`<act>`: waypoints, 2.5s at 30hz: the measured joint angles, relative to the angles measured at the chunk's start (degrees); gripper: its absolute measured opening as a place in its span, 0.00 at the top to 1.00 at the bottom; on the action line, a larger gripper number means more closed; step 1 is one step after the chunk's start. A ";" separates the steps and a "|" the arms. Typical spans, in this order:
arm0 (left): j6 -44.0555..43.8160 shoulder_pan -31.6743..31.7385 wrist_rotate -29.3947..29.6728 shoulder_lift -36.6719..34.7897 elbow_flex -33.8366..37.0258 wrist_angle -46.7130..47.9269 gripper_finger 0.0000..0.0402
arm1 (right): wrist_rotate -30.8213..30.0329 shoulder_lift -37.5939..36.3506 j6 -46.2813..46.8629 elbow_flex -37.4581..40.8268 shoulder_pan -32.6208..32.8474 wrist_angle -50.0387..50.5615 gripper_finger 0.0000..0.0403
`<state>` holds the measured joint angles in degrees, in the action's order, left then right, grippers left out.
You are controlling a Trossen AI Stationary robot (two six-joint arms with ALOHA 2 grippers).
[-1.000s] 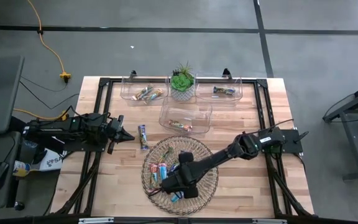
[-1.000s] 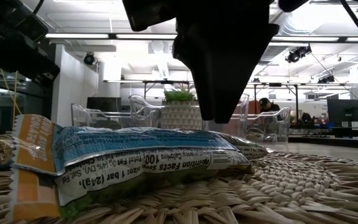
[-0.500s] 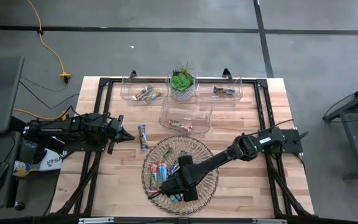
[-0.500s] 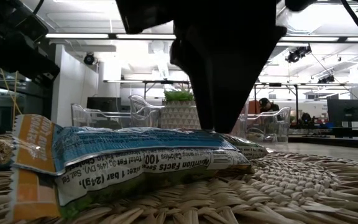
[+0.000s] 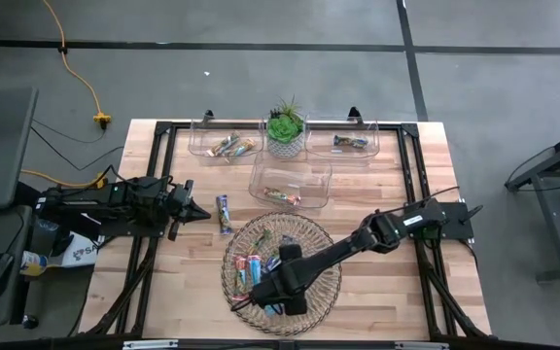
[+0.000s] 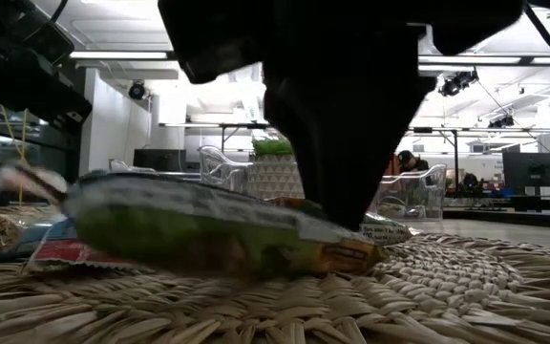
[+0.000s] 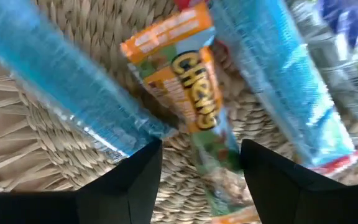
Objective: Pick and place Granola Bars by type
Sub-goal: Put the yellow granola bar into the top left transparent bin
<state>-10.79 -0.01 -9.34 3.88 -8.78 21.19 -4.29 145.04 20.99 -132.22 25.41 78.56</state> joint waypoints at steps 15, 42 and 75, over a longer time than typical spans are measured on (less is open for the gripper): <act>0.00 0.00 -0.17 -0.01 0.01 0.00 1.00 | 1.61 0.45 4.67 0.00 -0.33 0.09 0.64; 0.00 0.00 0.07 0.00 0.00 -0.02 1.00 | 1.18 -5.93 19.13 -0.02 -0.37 -7.70 0.86; 0.00 0.00 -0.17 -0.01 0.01 0.02 1.00 | -2.47 -11.76 4.24 -0.02 -18.15 -62.49 0.86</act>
<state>-10.79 -0.01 -9.52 3.87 -8.77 21.21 -6.76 133.27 25.23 -132.25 7.25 16.07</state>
